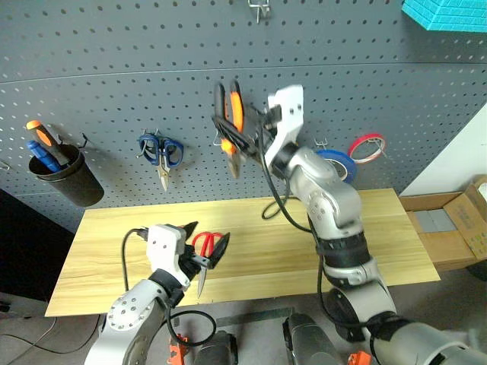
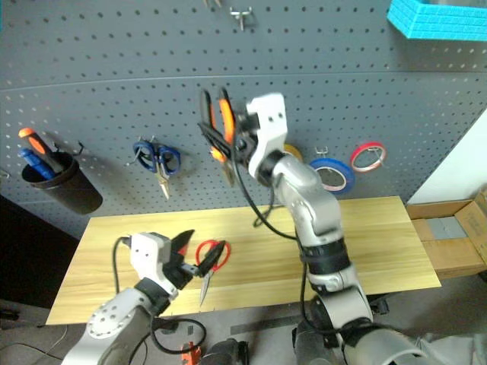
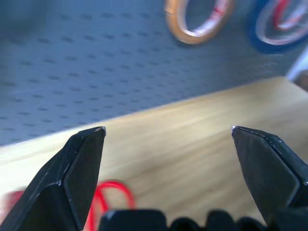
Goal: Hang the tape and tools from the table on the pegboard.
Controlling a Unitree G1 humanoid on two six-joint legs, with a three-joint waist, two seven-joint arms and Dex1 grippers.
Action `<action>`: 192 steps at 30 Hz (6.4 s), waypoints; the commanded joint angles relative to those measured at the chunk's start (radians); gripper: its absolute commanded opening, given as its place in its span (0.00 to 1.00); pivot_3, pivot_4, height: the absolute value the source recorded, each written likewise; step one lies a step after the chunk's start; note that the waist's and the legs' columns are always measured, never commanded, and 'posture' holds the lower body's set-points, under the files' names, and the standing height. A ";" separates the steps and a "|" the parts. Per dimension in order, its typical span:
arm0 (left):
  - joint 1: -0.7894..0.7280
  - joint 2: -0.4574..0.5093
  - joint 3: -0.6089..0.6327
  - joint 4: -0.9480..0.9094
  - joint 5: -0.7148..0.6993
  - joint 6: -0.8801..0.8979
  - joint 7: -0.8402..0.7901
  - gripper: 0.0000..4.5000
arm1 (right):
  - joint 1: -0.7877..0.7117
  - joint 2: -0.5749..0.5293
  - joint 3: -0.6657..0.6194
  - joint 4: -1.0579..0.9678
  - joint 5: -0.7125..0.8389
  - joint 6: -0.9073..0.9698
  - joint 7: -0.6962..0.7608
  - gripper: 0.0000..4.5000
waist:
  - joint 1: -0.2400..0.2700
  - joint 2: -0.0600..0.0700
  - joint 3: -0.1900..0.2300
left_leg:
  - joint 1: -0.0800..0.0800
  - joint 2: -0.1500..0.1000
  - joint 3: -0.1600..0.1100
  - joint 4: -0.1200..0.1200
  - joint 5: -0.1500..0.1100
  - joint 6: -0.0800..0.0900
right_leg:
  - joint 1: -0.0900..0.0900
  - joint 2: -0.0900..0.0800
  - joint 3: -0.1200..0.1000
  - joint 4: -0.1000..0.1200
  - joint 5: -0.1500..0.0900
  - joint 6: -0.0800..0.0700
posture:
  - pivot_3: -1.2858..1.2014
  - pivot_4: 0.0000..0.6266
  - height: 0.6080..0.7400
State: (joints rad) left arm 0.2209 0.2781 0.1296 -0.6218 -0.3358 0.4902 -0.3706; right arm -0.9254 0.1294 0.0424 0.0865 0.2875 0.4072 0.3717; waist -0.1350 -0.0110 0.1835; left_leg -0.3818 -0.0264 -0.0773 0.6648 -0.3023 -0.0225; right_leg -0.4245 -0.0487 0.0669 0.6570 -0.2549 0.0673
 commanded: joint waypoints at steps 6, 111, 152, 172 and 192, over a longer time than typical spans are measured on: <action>-0.198 0.025 0.055 0.129 0.010 -0.051 0.030 1.00 | -0.158 0.077 -0.019 0.211 0.008 -0.256 -0.023 0.63 | 0.028 -0.001 0.000 | 0.000 -0.001 0.000 0.001 0.001 -0.002 | 0.000 0.000 -0.002 0.001 0.000 0.000 | 0.51 0.25 1.00; -0.233 0.107 -0.180 0.686 0.223 0.049 -0.111 0.55 | 0.481 -0.394 0.442 0.204 -0.247 -0.460 0.721 1.00 | 0.087 -0.008 0.006 | 0.018 0.004 -0.006 -0.002 0.008 -0.004 | 0.017 0.004 -0.009 0.001 0.004 -0.007 | 0.52 0.31 1.00; -0.316 0.057 -0.262 0.787 0.297 0.019 -0.060 0.85 | 0.438 -0.378 0.418 0.289 -0.249 -0.498 0.749 1.00 | 0.103 -0.009 0.017 | 0.017 0.004 -0.007 -0.003 0.008 -0.004 | 0.017 0.003 -0.012 -0.001 0.004 -0.008 | 0.53 0.34 1.00; -0.346 0.044 -0.247 0.823 0.296 0.100 -0.047 0.43 | 0.431 -0.367 0.398 0.294 -0.257 -0.497 0.742 1.00 | 0.103 -0.007 0.019 | 0.018 0.003 -0.011 -0.003 0.008 -0.005 | 0.019 -0.001 -0.021 -0.001 0.004 -0.008 | 0.52 0.33 1.00; -0.254 0.068 -0.177 0.588 0.308 0.006 0.012 0.21 | 0.409 -0.377 0.376 0.305 -0.239 -0.522 0.755 1.00 | 0.104 -0.007 0.019 | 0.017 0.002 -0.012 -0.004 0.008 -0.005 | 0.019 -0.005 -0.023 -0.003 0.004 -0.008 | 0.54 0.26 1.00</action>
State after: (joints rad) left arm -0.0421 0.3330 -0.0874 0.0671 -0.0340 0.5510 -0.3804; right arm -0.5010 -0.2509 0.4470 0.4177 0.0238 -0.0998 1.1204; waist -0.0313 -0.0184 0.2020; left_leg -0.3659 -0.0241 -0.0907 0.6605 -0.2941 -0.0280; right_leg -0.4061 -0.0536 0.0431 0.6531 -0.2512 0.0589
